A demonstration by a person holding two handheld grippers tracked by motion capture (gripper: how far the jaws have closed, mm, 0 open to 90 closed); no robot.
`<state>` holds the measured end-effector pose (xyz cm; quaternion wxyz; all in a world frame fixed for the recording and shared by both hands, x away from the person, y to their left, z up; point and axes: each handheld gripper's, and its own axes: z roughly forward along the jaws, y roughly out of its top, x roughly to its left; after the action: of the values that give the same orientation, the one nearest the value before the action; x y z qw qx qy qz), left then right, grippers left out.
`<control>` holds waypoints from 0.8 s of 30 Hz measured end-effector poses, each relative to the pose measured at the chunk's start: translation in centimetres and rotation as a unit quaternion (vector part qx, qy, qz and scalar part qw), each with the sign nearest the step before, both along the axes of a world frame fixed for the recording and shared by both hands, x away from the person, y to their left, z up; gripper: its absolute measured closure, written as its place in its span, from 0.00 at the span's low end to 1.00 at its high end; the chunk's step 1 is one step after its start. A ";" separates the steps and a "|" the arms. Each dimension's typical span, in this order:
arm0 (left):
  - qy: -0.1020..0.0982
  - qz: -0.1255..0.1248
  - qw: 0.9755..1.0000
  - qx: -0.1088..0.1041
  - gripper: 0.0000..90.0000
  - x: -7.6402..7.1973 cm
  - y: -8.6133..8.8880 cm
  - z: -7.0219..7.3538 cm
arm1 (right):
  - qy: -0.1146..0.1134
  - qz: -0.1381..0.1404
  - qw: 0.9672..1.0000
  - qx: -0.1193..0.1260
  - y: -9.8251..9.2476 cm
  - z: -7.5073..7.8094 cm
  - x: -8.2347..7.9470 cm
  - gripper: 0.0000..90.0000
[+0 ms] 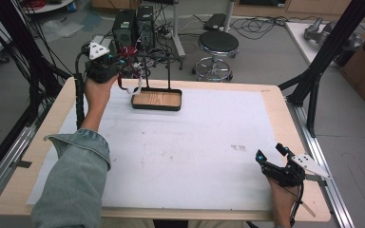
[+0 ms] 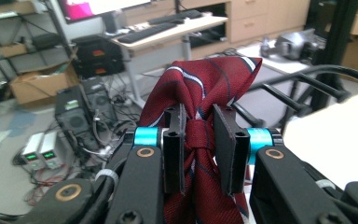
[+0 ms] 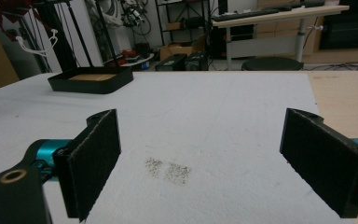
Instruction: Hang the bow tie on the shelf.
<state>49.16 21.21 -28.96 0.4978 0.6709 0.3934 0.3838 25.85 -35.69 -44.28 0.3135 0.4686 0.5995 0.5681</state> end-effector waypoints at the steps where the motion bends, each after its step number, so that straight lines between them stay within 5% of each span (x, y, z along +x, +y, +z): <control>1: 0.002 -0.001 1.000 0.000 0.83 0.1 0.2 0.1 | 0.000 0.000 1.000 0.000 0.0 0.0 0.0 0.13; 7: 0.000 0.002 1.000 -0.003 0.82 1.0 0.7 -0.1 | 0.001 0.001 1.000 0.000 0.0 0.0 0.0 0.13; 16: 0.004 -0.026 0.999 -0.020 0.82 1.5 0.3 -0.3 | 0.005 0.002 1.000 -0.003 0.1 0.0 0.0 0.13; 24: 0.004 -0.028 1.000 -0.007 0.82 2.2 0.1 -0.1 | 0.003 0.005 1.000 -0.006 0.1 0.0 0.1 0.13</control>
<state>51.35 21.36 -29.10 0.5115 0.6796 0.3788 0.3646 25.98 -35.57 -44.29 0.3119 0.4657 0.6060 0.5645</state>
